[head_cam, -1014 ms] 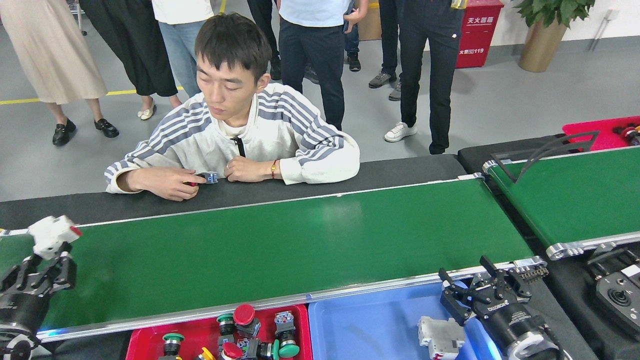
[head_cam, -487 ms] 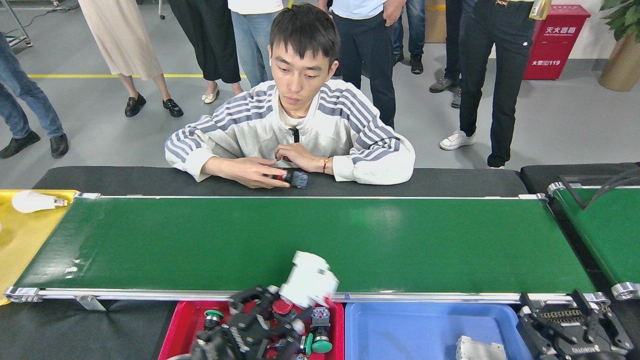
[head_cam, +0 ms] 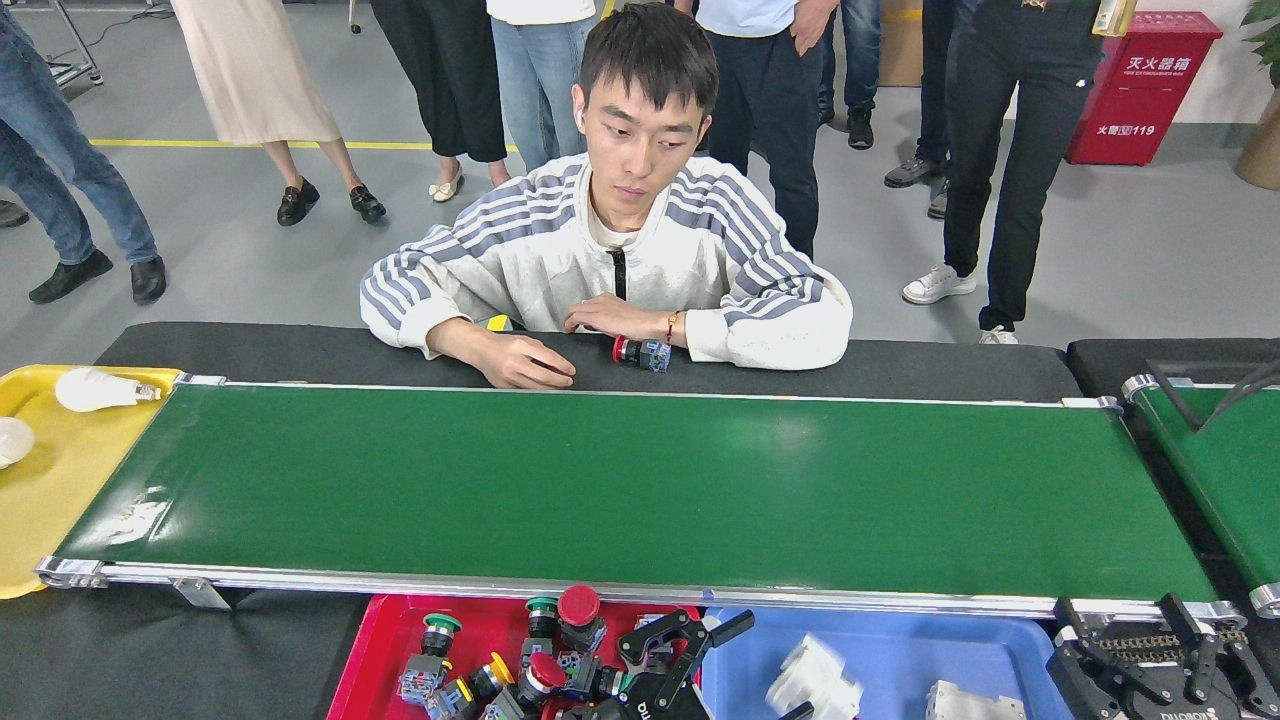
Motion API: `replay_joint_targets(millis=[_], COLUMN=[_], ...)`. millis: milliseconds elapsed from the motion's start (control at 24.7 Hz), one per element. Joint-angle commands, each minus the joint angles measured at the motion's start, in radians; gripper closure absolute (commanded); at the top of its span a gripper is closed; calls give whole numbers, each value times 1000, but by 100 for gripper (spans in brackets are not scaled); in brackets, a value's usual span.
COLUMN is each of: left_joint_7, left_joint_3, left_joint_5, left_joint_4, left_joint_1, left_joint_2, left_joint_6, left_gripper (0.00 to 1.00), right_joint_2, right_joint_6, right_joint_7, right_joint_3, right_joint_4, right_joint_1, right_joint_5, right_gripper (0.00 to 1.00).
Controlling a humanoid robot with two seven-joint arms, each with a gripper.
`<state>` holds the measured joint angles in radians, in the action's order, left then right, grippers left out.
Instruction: Pick switch part from conveyor to tray
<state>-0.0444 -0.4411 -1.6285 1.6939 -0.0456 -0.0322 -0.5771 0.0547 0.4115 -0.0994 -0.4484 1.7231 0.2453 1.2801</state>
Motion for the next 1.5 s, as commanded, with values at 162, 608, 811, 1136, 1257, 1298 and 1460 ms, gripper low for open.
replay_joint_targets(millis=[162, 608, 811, 1136, 1257, 1298, 1460], left_joint_7=[-6, -121, -121, -120, -120, -120, -120], left_joint_3=[340, 901, 889, 834, 834, 834, 835], left_joint_5=[10, 147, 159, 170, 174, 176, 179], left_joint_4=[-3, -161, -149, -149, -151, -151, -152], left_joint_1=[-5, -215, -217, -172, -171, -171, -168], left_joint_2=[8, 144, 161, 184, 186, 189, 206], left_joint_6=[178, 172, 172, 172, 172, 172, 172], left_gripper=[0, 0, 0, 0, 0, 0, 0], right_joint_2=[5, 1, 2, -4, -19, -22, -32], right_joint_6=[6, 1, -3, -7, -34, -51, -79], right_joint_7=[4, 0, -2, -6, -23, -23, -22], right_joint_3=[-1, 109, 109, 109, 109, 111, 111], right_joint_4=[12, 12, 1, 4, 10, 12, 12], right_joint_1=[-15, -77, -78, -72, -66, -66, -67], right_joint_5=[-4, -2, 2, 5, 24, 35, 59], right_gripper=[1, 1, 1, 2, 4, 4, 4])
